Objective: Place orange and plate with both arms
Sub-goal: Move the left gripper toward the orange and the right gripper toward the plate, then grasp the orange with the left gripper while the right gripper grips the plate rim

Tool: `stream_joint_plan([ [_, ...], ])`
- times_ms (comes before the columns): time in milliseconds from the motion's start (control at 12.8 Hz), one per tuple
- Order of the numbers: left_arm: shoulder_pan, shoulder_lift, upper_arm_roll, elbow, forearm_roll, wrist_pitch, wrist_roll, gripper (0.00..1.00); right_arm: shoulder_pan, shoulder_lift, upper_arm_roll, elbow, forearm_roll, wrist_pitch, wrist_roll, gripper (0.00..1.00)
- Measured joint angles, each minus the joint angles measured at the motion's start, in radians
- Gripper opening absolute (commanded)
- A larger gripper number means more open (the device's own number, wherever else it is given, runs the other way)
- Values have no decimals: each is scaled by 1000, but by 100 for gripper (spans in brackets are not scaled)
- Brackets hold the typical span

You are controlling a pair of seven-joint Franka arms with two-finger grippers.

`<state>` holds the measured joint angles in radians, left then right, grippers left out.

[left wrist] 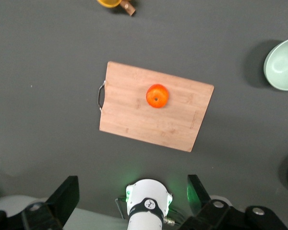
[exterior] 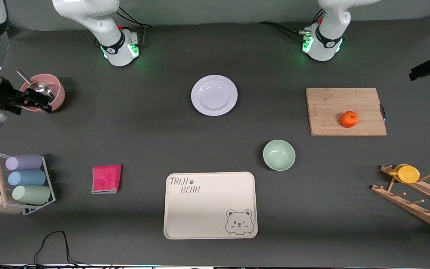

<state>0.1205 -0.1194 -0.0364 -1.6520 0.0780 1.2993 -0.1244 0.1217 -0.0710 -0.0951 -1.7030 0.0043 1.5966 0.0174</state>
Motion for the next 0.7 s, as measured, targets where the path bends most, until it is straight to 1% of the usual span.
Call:
stream_joint_plan([
  [156,0,-75,2,-97,0,16,8,100,55,-66,3,-56,0,0,72,100],
  [311,0,-126,1,-199,0,72,11,100,73,-122,6,-107,0,1,92,100],
  [545,0,-142,1,-314,0,158,12,100,76,-171,3,-165,9,8,92,100],
  [701,0,-141,1,-372,0,208,12,100,76,-191,-14,-216,85,12,92,100],
])
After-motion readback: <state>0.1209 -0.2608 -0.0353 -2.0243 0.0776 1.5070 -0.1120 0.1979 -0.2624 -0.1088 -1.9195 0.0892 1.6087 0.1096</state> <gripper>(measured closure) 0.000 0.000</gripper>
